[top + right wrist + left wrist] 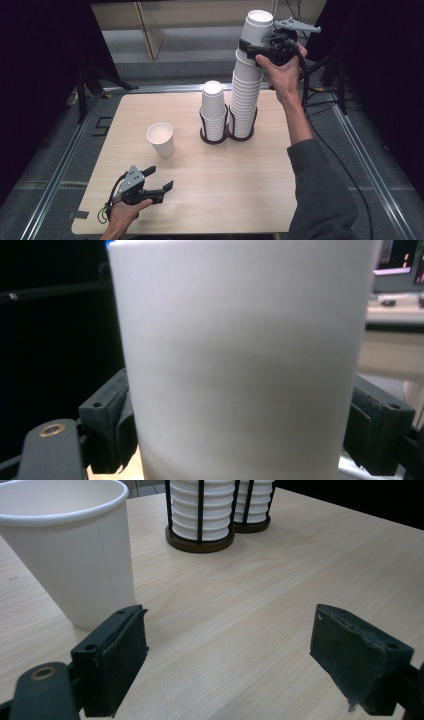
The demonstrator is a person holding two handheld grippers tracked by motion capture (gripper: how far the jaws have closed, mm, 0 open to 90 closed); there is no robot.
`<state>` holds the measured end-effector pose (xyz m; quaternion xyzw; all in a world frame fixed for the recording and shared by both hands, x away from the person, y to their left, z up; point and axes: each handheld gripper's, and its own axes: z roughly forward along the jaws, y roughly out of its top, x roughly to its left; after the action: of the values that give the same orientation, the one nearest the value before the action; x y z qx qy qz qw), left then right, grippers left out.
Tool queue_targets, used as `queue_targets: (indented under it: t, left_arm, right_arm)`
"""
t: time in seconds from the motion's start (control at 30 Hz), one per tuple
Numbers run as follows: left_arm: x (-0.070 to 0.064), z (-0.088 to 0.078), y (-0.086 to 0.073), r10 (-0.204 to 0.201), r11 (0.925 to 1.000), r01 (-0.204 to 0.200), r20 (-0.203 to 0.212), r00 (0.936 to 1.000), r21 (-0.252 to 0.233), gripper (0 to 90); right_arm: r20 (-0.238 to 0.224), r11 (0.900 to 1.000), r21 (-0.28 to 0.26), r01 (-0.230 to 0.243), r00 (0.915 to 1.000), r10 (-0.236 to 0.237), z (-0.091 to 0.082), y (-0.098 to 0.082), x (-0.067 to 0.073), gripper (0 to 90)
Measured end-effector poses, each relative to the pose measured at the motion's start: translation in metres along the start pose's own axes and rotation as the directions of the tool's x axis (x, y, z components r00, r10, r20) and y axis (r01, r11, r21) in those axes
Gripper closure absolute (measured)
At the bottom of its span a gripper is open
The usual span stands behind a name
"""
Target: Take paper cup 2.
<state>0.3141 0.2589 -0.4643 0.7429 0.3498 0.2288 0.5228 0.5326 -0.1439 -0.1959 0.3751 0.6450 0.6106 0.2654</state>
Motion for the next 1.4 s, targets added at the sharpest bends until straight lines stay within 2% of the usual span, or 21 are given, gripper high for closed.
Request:
queue_targets:
  t: [0.03,0.17,0.27,0.4,0.43,0.57,0.63,0.7,0.73,0.77,0.87,0.93,1.0,1.1,1.13,1.17,1.3,1.33,1.37,1.4]
  left_arm:
    - [-0.001,0.000,-0.001,-0.021,0.9998,0.021,0.002,0.9998,0.001,14.5]
    - [0.000,0.000,0.000,0.000,1.0000,0.000,0.003,1.0000,-0.002,14.5]
    - [-0.001,0.001,0.000,0.000,1.0000,0.000,0.008,1.0000,-0.004,14.5]
    - [-0.001,0.001,0.000,-0.003,1.0000,0.003,0.007,1.0000,-0.005,14.5]
    - [-0.002,-0.001,0.000,-0.013,0.9999,0.013,-0.005,0.9999,0.012,14.5]
    - [0.000,0.000,0.000,-0.001,1.0000,0.001,0.007,1.0000,-0.009,14.5]
    - [-0.001,-0.001,0.000,-0.002,1.0000,0.002,-0.004,1.0000,0.009,14.5]
    - [-0.002,-0.001,0.000,-0.014,0.9998,0.014,-0.007,0.9999,0.011,14.5]
    - [0.000,0.000,0.000,0.002,1.0000,-0.002,0.003,1.0000,-0.002,14.5]
    - [0.000,0.001,0.000,0.000,1.0000,0.000,0.005,1.0000,-0.005,14.5]
    - [-0.001,0.001,0.000,-0.004,1.0000,0.004,0.003,1.0000,-0.008,14.5]
    - [-0.001,0.001,0.000,-0.004,1.0000,0.004,0.001,1.0000,-0.001,14.5]
    - [-0.002,0.000,0.000,-0.009,0.9998,0.009,-0.009,0.9999,0.019,14.5]
    - [-0.002,0.001,0.000,0.007,0.9999,-0.007,-0.001,1.0000,0.013,14.5]
    - [-0.002,0.002,-0.001,-0.003,1.0000,0.003,0.005,1.0000,-0.003,14.5]
    - [-0.002,0.002,-0.001,-0.019,0.9998,0.019,0.003,0.9998,0.002,14.5]
    - [-0.001,0.003,-0.002,-0.010,0.9999,0.010,0.004,0.9999,-0.004,14.5]
    - [-0.002,0.002,-0.002,-0.022,0.9998,0.022,0.000,0.9998,0.003,14.5]
    - [-0.001,0.003,-0.002,-0.005,0.9999,0.005,0.004,1.0000,-0.016,14.5]
    - [-0.001,0.003,-0.001,0.000,0.9998,0.000,0.003,1.0000,-0.017,14.5]
  right_arm:
    - [-0.004,1.000,-0.015,-0.001,1.0000,0.001,-0.002,0.004,0.001,16.8]
    - [0.004,0.998,-0.057,0.010,0.9999,-0.010,-0.011,0.020,0.004,16.9]
    - [0.000,0.996,-0.085,0.012,0.9999,-0.012,-0.019,0.032,0.008,16.9]
    - [0.007,0.992,-0.117,0.038,0.9993,-0.037,-0.030,0.045,0.014,17.0]
    - [0.008,0.992,-0.120,0.036,0.9993,-0.036,-0.033,0.047,0.015,17.0]
    - [0.011,0.992,-0.118,0.044,0.9990,-0.043,-0.045,0.048,0.018,17.0]
    - [0.009,0.991,-0.120,0.051,0.9987,-0.050,-0.052,0.045,0.018,17.0]
    - [0.001,0.992,-0.113,0.048,0.9989,-0.048,-0.059,0.039,0.019,17.0]
    - [0.002,0.993,-0.107,0.048,0.9989,-0.048,-0.064,0.036,0.019,17.0]
    - [0.003,0.993,-0.104,0.058,0.9983,-0.058,-0.067,0.032,0.018,17.0]
    - [-0.012,0.995,-0.087,0.040,0.9991,-0.042,-0.079,0.019,0.019,17.0]
    - [-0.008,0.996,-0.065,0.053,0.9985,-0.054,-0.086,0.007,0.019,17.0]
    - [-0.017,0.997,-0.051,0.053,0.9984,-0.054,-0.092,-0.005,0.020,17.0]
    - [-0.038,0.998,-0.041,0.044,0.9982,-0.045,-0.100,-0.026,0.022,17.0]
    - [-0.050,0.999,-0.025,0.025,0.9984,-0.026,-0.102,-0.033,0.024,17.0]
    - [-0.052,0.999,-0.021,0.037,0.9979,-0.038,-0.103,-0.041,0.024,17.0]
    - [-0.074,1.000,0.012,0.029,0.9968,-0.028,-0.105,-0.072,0.031,17.0]
    - [-0.081,1.000,0.022,0.012,0.9967,-0.010,-0.106,-0.079,0.033,17.0]
    - [-0.088,0.999,0.021,0.024,0.9959,-0.022,-0.105,-0.087,0.034,17.0]
    - [-0.094,0.999,0.033,0.015,0.9955,-0.012,-0.105,-0.094,0.036,17.0]
